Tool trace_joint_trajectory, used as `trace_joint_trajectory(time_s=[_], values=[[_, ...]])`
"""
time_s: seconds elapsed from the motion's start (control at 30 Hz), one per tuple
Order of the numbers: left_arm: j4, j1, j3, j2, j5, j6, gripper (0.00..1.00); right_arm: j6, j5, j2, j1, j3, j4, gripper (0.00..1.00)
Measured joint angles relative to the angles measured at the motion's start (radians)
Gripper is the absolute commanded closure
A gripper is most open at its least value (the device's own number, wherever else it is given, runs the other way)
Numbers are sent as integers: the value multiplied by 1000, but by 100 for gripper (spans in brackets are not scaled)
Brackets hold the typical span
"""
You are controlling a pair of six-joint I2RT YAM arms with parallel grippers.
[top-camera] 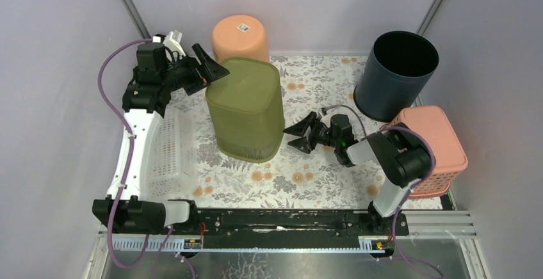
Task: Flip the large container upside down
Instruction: Turn the container upside down at the center of the board.
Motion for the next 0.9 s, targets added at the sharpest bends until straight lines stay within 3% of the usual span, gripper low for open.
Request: trace_joint_trajectory(time_s=[0.3,0.43,0.67,0.9], values=[[-129,-4,5,-99,-148,69,0,-458,113,-479,10,119,-815,21],[-196,0,47,-114,-213,98,0,-630,206,-644,117,240,-1117,21],[-249,77,140,-121,-268,125,0,-804,432,-618,497,491,-1427,22],[-270,87,141,-153,-271,124,0,-939,606,-330,916,785,-1546,23]])
